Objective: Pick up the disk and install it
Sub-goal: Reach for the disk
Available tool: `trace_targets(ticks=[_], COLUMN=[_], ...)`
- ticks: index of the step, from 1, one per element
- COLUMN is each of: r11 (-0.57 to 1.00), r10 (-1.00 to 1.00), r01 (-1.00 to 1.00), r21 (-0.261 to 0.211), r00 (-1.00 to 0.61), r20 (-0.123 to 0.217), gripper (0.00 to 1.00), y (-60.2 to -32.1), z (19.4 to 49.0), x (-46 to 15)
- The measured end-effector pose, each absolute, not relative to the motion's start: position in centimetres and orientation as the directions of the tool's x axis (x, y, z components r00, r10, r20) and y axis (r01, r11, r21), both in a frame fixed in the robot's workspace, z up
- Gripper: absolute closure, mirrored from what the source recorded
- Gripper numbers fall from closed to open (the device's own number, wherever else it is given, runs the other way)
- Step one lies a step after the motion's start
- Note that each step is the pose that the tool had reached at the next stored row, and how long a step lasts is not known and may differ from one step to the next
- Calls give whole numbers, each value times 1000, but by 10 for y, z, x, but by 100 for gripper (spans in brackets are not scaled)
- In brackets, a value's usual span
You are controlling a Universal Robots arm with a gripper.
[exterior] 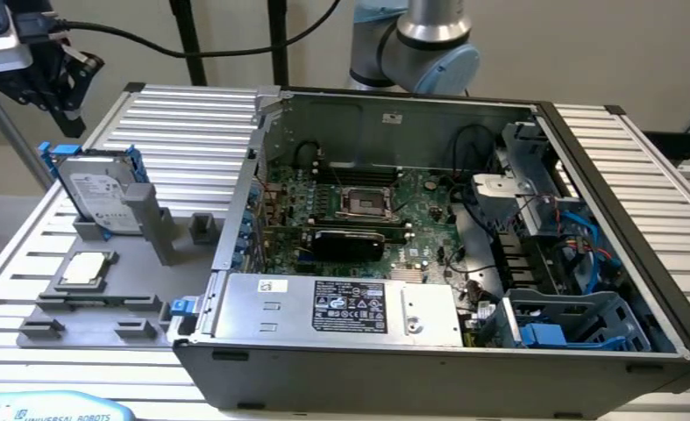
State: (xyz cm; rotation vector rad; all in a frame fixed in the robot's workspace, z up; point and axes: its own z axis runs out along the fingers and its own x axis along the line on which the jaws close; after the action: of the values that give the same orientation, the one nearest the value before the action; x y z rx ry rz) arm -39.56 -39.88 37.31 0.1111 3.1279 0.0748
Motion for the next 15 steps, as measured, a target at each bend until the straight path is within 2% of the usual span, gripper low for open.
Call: trace_targets(ticks=[15], r11=[998], r10=[39], r01=[39], r21=[48], r00=[-999], r20=[-6], gripper=[89], y=[-393], z=[366], x=[-424])
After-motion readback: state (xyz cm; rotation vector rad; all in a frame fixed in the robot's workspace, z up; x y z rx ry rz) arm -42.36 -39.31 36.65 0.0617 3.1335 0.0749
